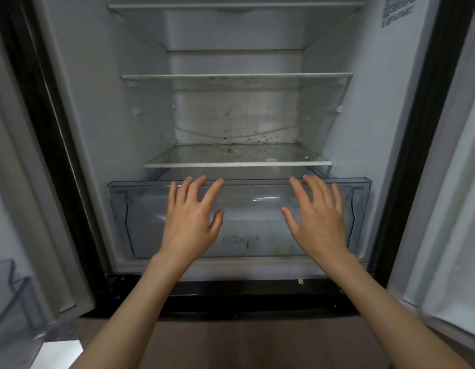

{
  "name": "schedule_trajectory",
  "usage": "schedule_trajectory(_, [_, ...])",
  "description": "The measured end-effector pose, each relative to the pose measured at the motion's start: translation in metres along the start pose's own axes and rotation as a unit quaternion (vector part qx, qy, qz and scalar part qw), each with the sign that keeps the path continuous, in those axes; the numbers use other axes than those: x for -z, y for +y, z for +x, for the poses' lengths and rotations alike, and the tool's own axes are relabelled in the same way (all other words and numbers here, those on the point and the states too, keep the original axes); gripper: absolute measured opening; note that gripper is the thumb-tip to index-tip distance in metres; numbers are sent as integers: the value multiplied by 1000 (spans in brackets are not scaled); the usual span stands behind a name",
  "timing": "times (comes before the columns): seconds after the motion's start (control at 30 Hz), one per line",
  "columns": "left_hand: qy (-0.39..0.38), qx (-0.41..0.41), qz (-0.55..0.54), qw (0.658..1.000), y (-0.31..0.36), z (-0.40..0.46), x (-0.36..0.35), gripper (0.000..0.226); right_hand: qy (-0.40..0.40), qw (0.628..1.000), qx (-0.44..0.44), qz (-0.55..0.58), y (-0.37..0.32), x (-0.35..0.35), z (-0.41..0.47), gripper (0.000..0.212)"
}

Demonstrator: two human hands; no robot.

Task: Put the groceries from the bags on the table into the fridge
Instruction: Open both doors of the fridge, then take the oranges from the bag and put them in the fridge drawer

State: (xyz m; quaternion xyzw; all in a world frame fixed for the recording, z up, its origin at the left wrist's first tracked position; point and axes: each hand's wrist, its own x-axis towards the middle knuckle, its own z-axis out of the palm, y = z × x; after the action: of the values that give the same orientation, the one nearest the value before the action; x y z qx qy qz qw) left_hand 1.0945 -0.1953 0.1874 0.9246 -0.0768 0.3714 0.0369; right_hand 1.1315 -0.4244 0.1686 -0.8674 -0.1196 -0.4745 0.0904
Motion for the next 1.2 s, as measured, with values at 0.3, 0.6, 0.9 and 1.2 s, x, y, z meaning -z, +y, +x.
schedule_trajectory(0.3, [-117,78,11,990,39,-86,35,59,-188,974,39,117,-25,48,-72,65])
schedule_trajectory(0.6, [-209,202,95,952,33,-271,84,59,-329,911,149,198,-113,93,-182,63])
schedule_trajectory(0.9, [-279,389,144,866,-21,-475,185,57,-378,826,330,258,-286,142,-286,58])
schedule_trajectory(1.2, [-211,528,191,801,-100,-653,346,60,-372,757,406,351,-506,241,-369,59])
